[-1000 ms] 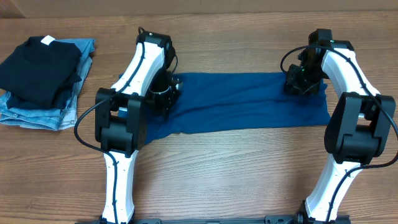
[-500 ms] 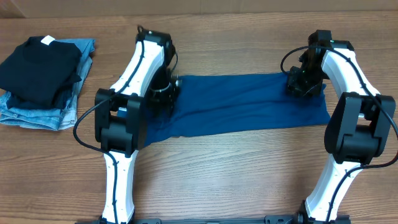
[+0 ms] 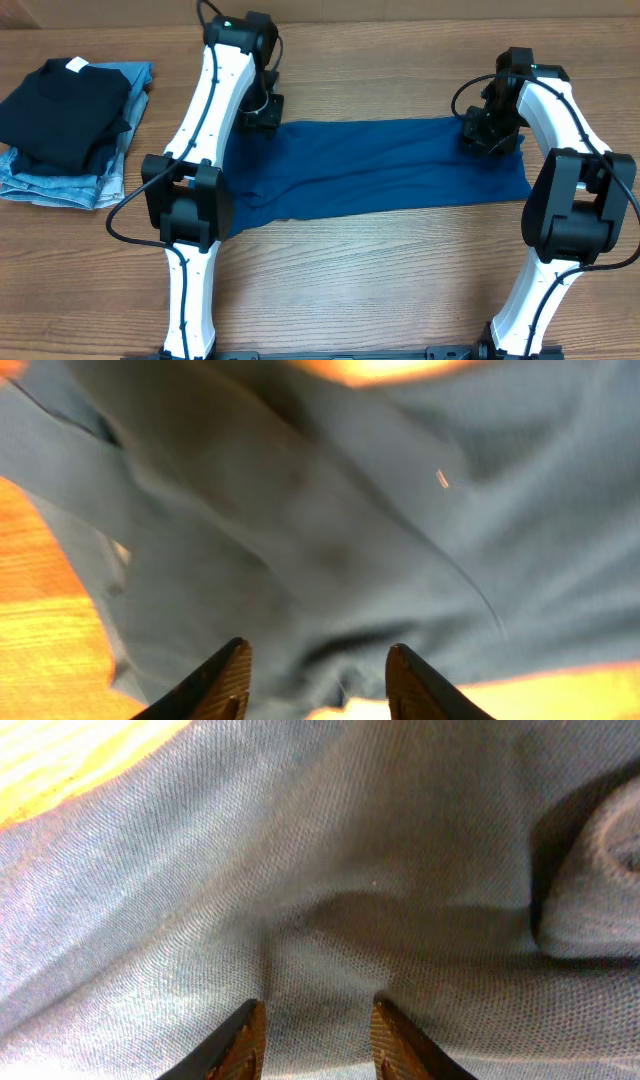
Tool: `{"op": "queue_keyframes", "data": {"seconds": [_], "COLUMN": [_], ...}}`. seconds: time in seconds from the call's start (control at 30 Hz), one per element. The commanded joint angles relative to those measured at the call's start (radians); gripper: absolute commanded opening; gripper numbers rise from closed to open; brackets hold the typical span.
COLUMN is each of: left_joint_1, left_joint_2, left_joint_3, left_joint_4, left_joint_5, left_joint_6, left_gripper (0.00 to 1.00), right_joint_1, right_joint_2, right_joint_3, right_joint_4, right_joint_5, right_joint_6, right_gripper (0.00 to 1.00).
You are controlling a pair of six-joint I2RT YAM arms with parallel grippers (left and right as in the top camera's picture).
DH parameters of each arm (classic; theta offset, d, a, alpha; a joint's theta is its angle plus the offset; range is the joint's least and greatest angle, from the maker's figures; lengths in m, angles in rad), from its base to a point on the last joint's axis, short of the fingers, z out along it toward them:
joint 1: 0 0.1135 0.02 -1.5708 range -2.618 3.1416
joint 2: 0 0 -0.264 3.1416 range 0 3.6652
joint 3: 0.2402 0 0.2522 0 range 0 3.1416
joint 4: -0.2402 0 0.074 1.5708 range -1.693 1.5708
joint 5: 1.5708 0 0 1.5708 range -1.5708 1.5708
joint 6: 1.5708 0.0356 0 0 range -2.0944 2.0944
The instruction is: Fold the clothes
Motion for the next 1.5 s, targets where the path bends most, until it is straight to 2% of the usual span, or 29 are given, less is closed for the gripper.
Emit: {"op": "queue_keyframes", "data": {"seconds": [0.0,0.13,0.27,0.37,0.43,0.5,0.57,0.63,0.73,0.87,0.93,1.03,1.1,1.17,1.27,1.3,1.4,1.47], "left_joint_1": [0.037,0.097,0.163,0.201,0.206,0.207,0.221,0.252,0.286,0.291,0.293,0.297,0.297,0.297,0.305,0.306,0.306,0.306], "left_joint_2": [-0.030,-0.030,-0.054,-0.150,-0.287,-0.388,-0.453,-0.500,-0.510,-0.509,-0.520,-0.601,-0.693,-0.808,-0.981,-1.041,-1.116,-1.099], "left_joint_3": [0.018,0.017,0.019,0.019,0.019,0.016,0.009,-0.016,-0.105,-0.357,-0.459,-0.524,-0.533,-0.579,-0.787,-0.901,-1.142,-1.241], "left_joint_4": [0.042,0.054,0.019,0.023,-0.013,-0.053,-0.074,-0.098,-0.097,0.084,0.178,0.285,0.290,0.255,0.336,0.423,0.669,0.836], "left_joint_5": [-0.055,-0.039,0.039,0.068,-0.026,-0.097,-0.092,-0.028,0.100,0.184,0.183,0.175,0.115,0.016,0.022,0.043,0.064,0.101], "left_joint_6": [-0.052,-0.047,-0.047,-0.056,-0.057,-0.065,-0.065,-0.057,0.025,0.084,0.063,0.022,0.008,0.008,0.008,0.008,0.031,0.031], "left_gripper": [0.53,0.59,0.56,0.54,0.56,0.59,0.64,0.76,0.77,0.73,0.66,0.65,0.67,0.70,0.76,0.80,1.00,1.00], "right_joint_1": [-0.003,-0.003,-0.003,-0.003,-0.003,-0.003,-0.003,-0.003,-0.003,-0.003,-0.003,-0.003,-0.003,-0.003,-0.003,-0.003,-0.003,-0.003], "right_joint_2": [-0.033,-0.033,-0.033,-0.033,-0.033,-0.033,-0.033,-0.033,-0.033,-0.033,-0.033,-0.033,-0.033,-0.033,-0.033,-0.033,-0.033,-0.033], "right_joint_3": [0.020,0.020,0.020,0.020,0.020,0.020,0.020,0.020,0.020,0.020,0.020,0.020,0.020,0.020,0.020,0.020,0.020,0.020], "right_joint_4": [0.013,0.019,0.015,0.014,0.014,0.015,0.015,0.016,0.022,0.020,0.014,0.011,0.016,0.019,0.023,0.023,0.023,0.022], "right_joint_5": [0.011,0.021,0.035,0.044,0.044,0.044,0.044,0.044,0.044,0.045,0.045,0.051,0.051,0.051,0.051,0.051,0.051,0.051], "right_joint_6": [-0.004,-0.004,-0.005,-0.008,-0.008,-0.008,-0.008,-0.008,-0.008,-0.008,-0.031,-0.031,-0.030,-0.030,-0.030,-0.030,-0.030,-0.030], "right_gripper": [0.39,0.42,0.43,0.43,0.44,0.47,0.47,0.47,0.47,0.48,0.48,0.48,0.48,0.48,0.48,0.48,0.48,0.49]}}
